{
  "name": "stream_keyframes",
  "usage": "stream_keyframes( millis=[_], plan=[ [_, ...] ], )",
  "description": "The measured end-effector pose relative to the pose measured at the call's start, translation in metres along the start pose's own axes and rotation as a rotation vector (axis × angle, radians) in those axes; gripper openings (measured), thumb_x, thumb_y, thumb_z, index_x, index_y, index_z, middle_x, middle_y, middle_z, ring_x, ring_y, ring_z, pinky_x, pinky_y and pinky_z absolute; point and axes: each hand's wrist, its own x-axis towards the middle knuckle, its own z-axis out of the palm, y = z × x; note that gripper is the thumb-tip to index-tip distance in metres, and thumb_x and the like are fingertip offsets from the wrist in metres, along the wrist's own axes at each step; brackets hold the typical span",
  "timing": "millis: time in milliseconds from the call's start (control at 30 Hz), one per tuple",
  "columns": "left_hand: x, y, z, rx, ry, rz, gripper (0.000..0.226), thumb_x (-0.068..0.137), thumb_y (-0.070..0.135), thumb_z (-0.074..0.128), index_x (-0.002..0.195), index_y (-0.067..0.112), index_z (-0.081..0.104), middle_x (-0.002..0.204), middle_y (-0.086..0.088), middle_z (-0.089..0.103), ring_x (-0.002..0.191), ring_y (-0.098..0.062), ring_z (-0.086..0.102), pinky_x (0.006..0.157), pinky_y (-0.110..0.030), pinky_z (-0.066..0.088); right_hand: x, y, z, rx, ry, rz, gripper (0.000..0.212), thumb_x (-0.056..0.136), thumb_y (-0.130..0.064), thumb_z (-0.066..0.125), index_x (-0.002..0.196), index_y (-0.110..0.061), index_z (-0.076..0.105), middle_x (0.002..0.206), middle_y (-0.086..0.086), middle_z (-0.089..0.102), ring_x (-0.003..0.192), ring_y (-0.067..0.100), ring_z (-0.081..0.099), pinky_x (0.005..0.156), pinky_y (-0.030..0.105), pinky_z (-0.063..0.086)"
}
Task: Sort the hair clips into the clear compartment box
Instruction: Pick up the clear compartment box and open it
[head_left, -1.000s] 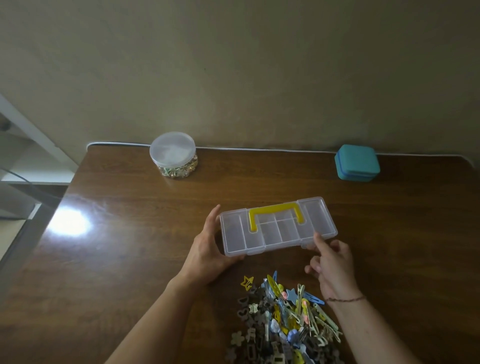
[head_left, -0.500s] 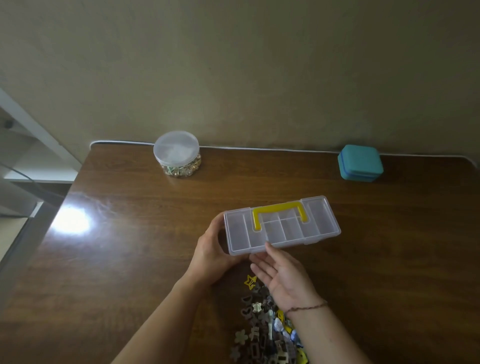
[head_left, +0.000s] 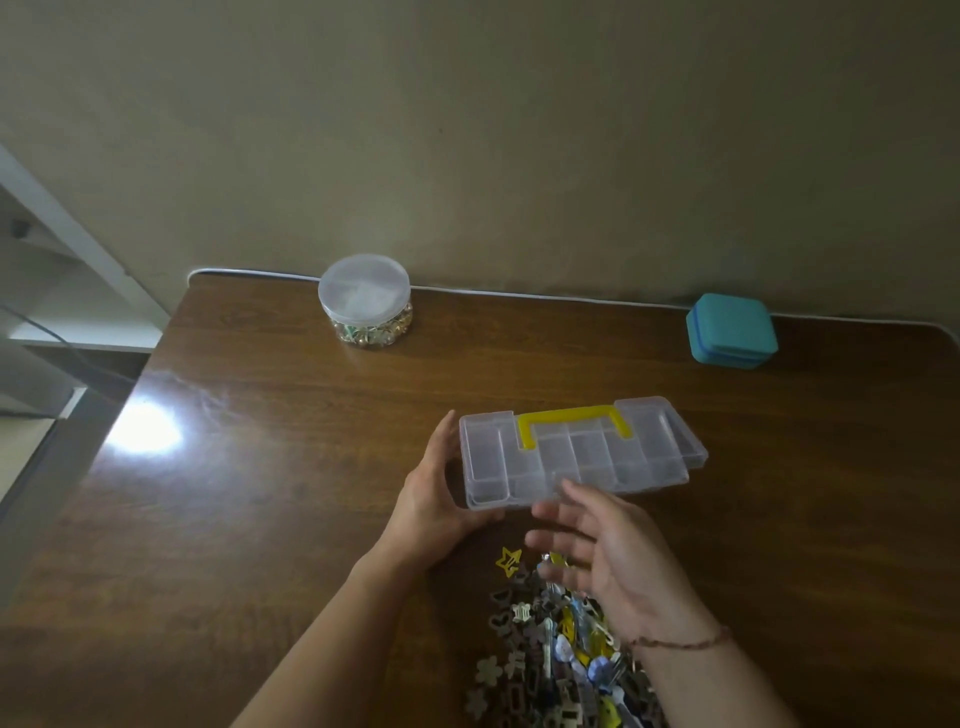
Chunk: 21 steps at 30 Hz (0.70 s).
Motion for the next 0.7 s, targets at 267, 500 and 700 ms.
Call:
stream_keyframes(
  millis=[267,500,700],
  plan=[
    [-0.006,-0.004,0.004,0.007,-0.004,0.03,0.129,0.067,0.028,0.087,0.152,0.032,-0.01,0.135,0.042,0.029,0.127,0.022,0.031,0.099,0.0,0.024,0.055,-0.044,-0.003,-0.514,0.095,-0.536,0.025,0.09,-0.02,0.064,0.116,-0.018,0.062,0.107,-0.005,0.069,0.096,0.006,0.065,0.079,0.02,0.053],
    [-0.007,-0.005,0.004,0.022,-0.014,0.058,0.123,0.071,0.026,0.085,0.153,0.032,-0.007,0.137,0.046,0.027,0.131,0.018,0.032,0.102,0.001,0.023,0.028,0.011,-0.036,-1.194,0.061,-0.816,0.022,0.091,-0.031,0.059,0.11,-0.027,0.067,0.094,-0.021,0.062,0.074,-0.002,0.061,0.068,0.018,0.057],
    [-0.01,-0.007,0.004,0.02,0.001,0.038,0.121,0.07,0.028,0.085,0.152,0.038,-0.003,0.134,0.052,0.025,0.129,0.021,0.03,0.098,0.001,0.024,0.033,0.042,-0.044,-1.571,0.02,-0.521,0.035,0.092,-0.043,0.057,0.125,-0.033,0.058,0.115,-0.017,0.059,0.103,0.002,0.057,0.08,0.02,0.05]
  ],
)
